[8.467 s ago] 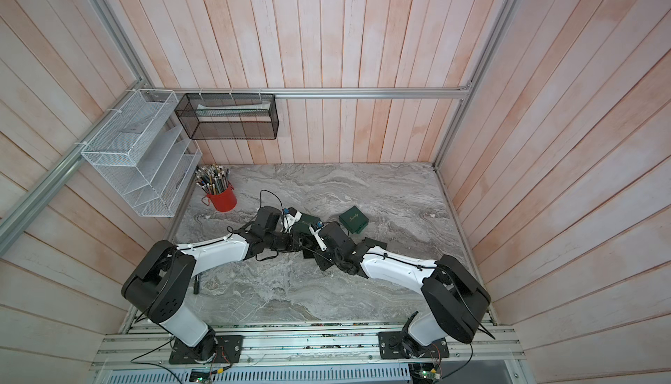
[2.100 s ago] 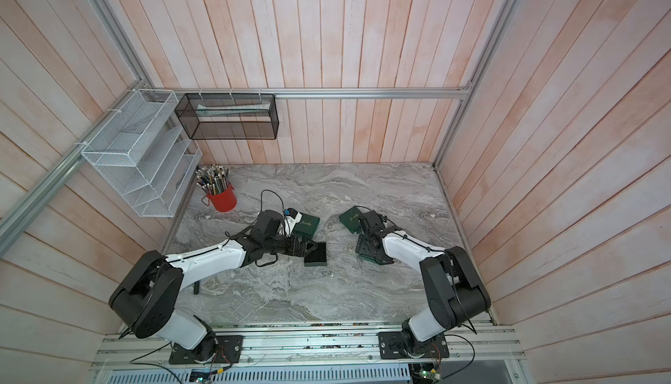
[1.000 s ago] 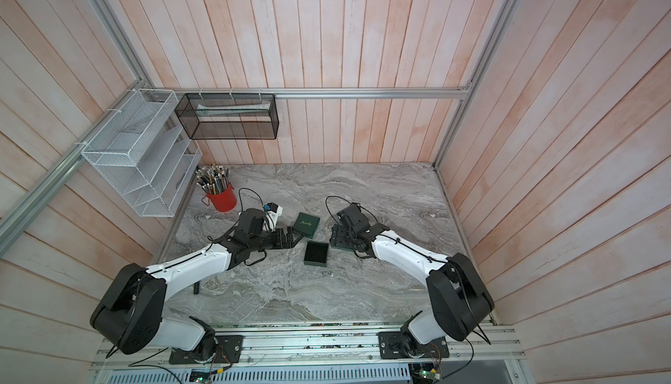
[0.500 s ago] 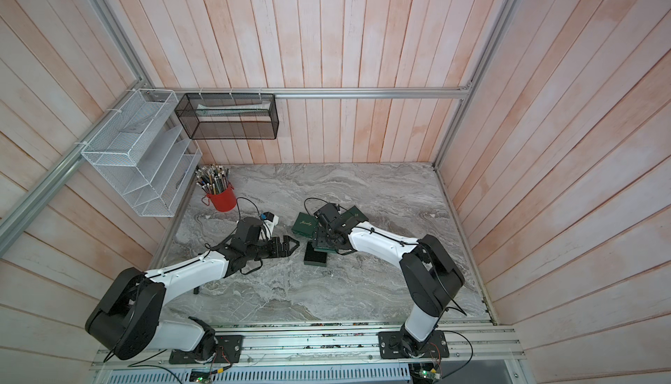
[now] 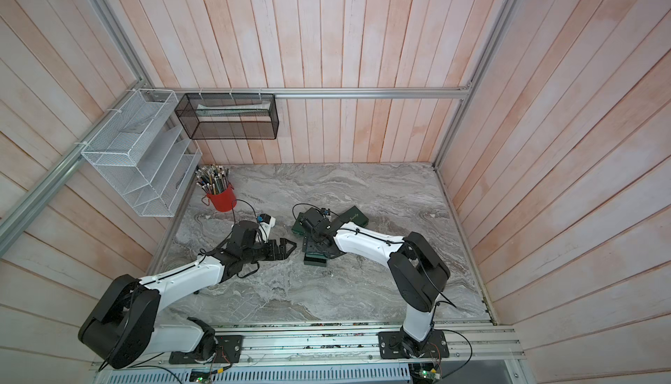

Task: Take the rings out of the lift-off lid box
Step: Close the lid on the jewelry box.

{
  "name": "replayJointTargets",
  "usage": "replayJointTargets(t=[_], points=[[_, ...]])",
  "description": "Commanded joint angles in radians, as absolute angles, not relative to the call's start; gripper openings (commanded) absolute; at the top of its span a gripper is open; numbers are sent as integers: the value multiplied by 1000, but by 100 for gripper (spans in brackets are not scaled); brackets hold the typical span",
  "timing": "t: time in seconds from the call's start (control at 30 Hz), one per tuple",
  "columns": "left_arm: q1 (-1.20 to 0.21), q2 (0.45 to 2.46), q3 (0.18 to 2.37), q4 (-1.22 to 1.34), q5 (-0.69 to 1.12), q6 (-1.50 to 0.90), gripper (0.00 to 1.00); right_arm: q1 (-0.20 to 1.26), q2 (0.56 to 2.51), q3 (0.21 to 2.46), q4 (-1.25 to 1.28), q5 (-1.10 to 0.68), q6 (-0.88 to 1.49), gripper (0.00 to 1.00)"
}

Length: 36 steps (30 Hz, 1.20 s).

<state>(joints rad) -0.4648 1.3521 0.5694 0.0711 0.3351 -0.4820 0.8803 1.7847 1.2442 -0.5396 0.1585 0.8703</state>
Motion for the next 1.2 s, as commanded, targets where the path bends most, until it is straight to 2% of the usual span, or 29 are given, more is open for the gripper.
replayJointTargets(t=[0.0, 1.17], points=[[-462, 1319, 553, 99, 322, -456, 100, 897, 1807, 1274, -597, 205, 912, 77], [-461, 1308, 526, 110, 300, -451, 100, 943, 1853, 1333, -643, 252, 897, 78]])
